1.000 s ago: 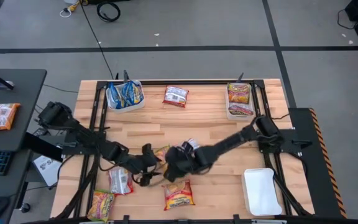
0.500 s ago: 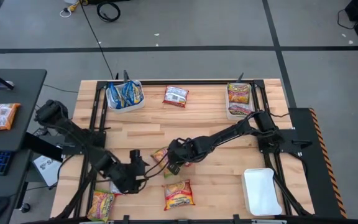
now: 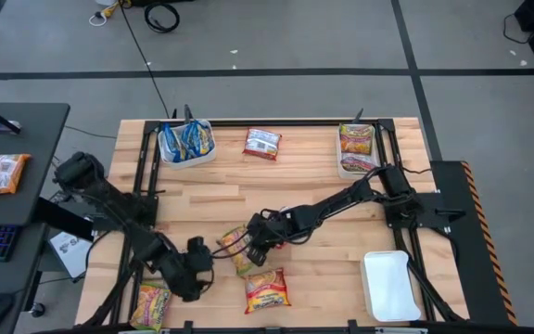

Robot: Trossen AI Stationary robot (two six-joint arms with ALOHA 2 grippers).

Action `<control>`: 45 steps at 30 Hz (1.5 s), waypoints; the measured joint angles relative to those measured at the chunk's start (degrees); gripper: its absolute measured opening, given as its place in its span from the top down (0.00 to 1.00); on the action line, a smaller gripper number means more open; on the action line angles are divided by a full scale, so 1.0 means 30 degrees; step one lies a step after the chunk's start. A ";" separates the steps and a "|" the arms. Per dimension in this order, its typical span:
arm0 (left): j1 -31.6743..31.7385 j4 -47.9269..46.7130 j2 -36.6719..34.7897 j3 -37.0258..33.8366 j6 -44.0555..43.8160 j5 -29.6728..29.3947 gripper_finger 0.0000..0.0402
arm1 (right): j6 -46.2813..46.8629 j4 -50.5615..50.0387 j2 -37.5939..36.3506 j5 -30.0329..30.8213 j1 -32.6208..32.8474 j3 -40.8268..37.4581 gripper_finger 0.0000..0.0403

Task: Sort Maruchan noodles
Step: Put the green noodle pack into the top right white bin

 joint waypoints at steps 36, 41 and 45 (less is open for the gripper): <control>0.3413 0.8170 0.5659 0.0023 0.6413 -0.0409 0.28 | -0.0398 0.0965 0.0000 0.0445 -0.0523 -0.0007 0.88; 0.3408 0.7422 0.4915 0.0031 0.6825 -0.0314 0.28 | -0.1553 0.1075 0.0000 0.0638 -0.0538 -0.0007 0.98; 0.3246 0.5284 0.3362 0.0038 0.6787 -0.0305 0.28 | -0.2686 0.0467 -0.0402 0.1991 -0.0279 0.0000 0.99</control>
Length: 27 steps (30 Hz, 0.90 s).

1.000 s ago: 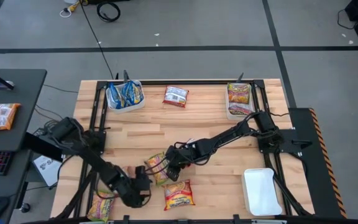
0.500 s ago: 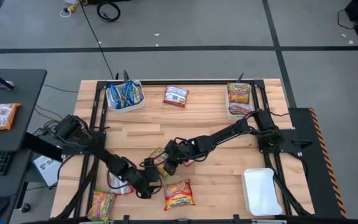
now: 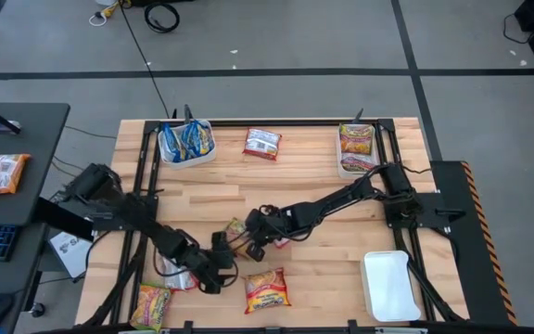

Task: Sort Maruchan noodles
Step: Put the green noodle pack into the top right white bin

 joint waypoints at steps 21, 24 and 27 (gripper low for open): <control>-0.2899 -0.5298 -0.5052 0.0015 -0.3027 -0.5446 0.28 | -0.0431 -2.4276 -0.8430 1.7446 -0.0378 0.0029 1.00; -0.2894 -0.5287 -0.5052 0.0015 -0.3038 -0.5587 0.28 | 0.1052 -2.6578 -0.9180 1.8751 -0.1157 -0.0990 1.00; -0.2900 -0.5261 -0.5045 0.0015 -0.3045 -0.5587 0.28 | -0.0731 -2.5216 -1.1295 1.8780 -0.2122 -0.3949 1.00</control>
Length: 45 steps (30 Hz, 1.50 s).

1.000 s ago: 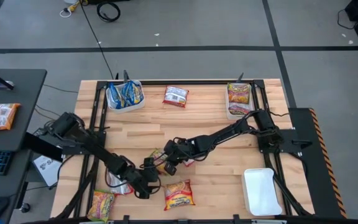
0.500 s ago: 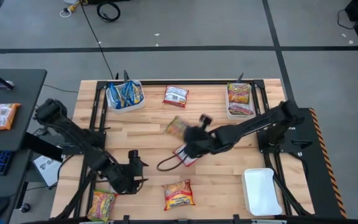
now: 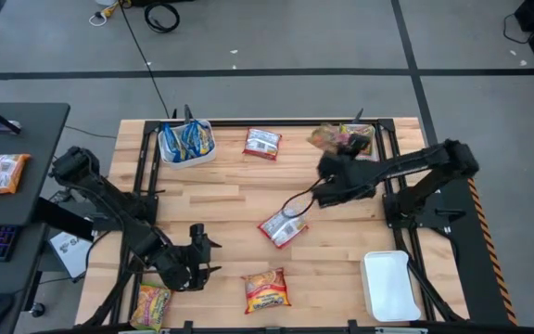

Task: Sort Maruchan noodles
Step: Put the green noodle pack into the top right white bin

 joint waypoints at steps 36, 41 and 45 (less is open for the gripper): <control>0.1778 0.1229 0.0022 -0.0007 -0.0492 0.0318 0.28 | -2.0897 1.0856 -0.7789 -0.6883 -1.1150 -0.7446 0.99; 0.1792 0.1234 0.0022 -0.0007 -0.0488 0.0313 0.28 | -2.1935 1.0688 -0.8246 -0.6750 -1.1841 -0.7446 0.99; 0.1829 0.1234 0.0022 -0.0007 -0.0474 0.0313 0.28 | -2.2762 1.0695 -0.8470 -0.7495 -1.2275 -0.7480 0.99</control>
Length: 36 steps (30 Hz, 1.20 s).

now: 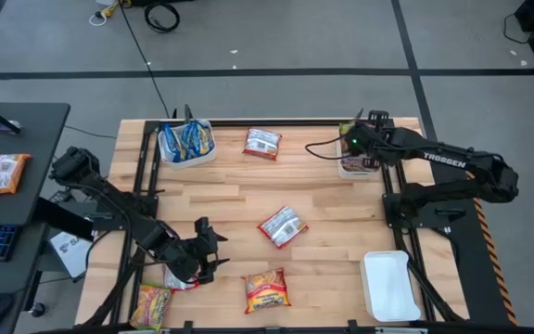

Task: Sort Maruchan noodles
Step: Put the green noodle pack into the top right white bin

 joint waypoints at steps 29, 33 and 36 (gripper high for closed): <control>0.3013 0.0015 -0.0456 0.0000 0.2543 0.3359 0.28 | 0.5297 -0.0831 -0.0474 -1.3549 0.0244 -0.1904 0.99; 0.4012 0.0008 -0.1127 0.0000 0.3585 0.4887 0.28 | 0.5772 -0.1070 -0.0474 -1.4331 0.0378 -0.1904 0.99; 0.4643 0.0024 -0.1763 0.0000 0.4626 0.5658 0.28 | 0.5888 -0.1055 -0.0474 -1.4669 0.0605 -0.1904 0.98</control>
